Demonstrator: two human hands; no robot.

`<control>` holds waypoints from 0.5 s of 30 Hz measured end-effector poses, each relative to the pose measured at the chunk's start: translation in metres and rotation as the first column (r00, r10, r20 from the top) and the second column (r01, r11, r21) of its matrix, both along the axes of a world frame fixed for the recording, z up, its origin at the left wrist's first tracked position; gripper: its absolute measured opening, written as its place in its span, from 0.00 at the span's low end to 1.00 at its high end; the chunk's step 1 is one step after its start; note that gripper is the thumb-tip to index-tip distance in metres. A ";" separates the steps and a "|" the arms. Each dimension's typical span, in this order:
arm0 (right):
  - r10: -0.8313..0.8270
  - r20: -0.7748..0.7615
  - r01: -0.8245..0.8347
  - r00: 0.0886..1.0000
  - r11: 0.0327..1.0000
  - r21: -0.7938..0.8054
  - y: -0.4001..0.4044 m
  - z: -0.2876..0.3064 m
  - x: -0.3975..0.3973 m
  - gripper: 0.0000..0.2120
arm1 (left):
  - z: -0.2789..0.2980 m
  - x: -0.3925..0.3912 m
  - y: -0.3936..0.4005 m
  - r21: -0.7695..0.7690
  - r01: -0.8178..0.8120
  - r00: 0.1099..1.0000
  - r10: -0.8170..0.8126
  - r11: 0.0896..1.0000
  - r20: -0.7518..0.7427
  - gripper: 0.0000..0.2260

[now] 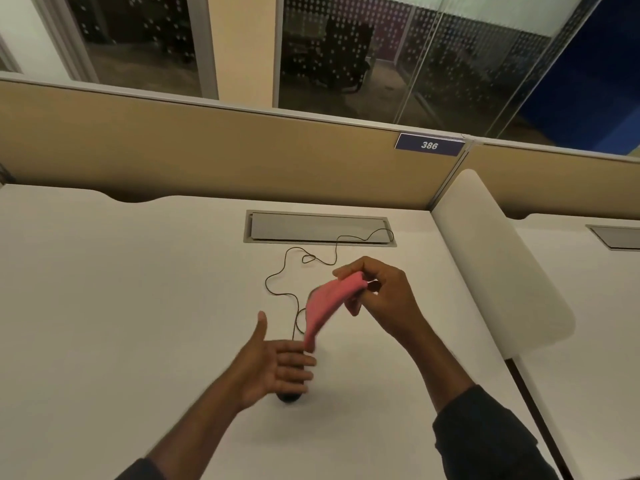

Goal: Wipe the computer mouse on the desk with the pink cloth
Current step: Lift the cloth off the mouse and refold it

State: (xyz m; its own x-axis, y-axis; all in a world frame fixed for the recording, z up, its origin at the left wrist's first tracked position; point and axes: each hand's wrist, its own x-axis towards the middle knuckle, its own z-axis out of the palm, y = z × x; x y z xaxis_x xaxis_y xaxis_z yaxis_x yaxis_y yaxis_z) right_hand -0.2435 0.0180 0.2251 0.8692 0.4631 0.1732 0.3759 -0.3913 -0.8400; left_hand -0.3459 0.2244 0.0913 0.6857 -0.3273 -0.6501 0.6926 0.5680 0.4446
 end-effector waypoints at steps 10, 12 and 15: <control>0.014 0.234 -0.014 0.972 1.000 -0.002 -0.045 -0.019 -0.038 0.16 | -0.002 0.021 -0.043 -0.129 -0.177 0.983 0.183 0.976 0.036 0.25; -0.015 0.169 0.011 0.986 1.000 0.029 -0.053 -0.023 -0.040 0.19 | 0.002 0.022 -0.043 -0.091 -0.159 0.983 0.166 0.983 0.072 0.19; -0.071 0.043 0.066 0.997 0.993 0.102 -0.069 -0.032 -0.045 0.24 | 0.015 0.025 -0.039 -0.015 -0.206 0.977 0.207 0.978 0.052 0.21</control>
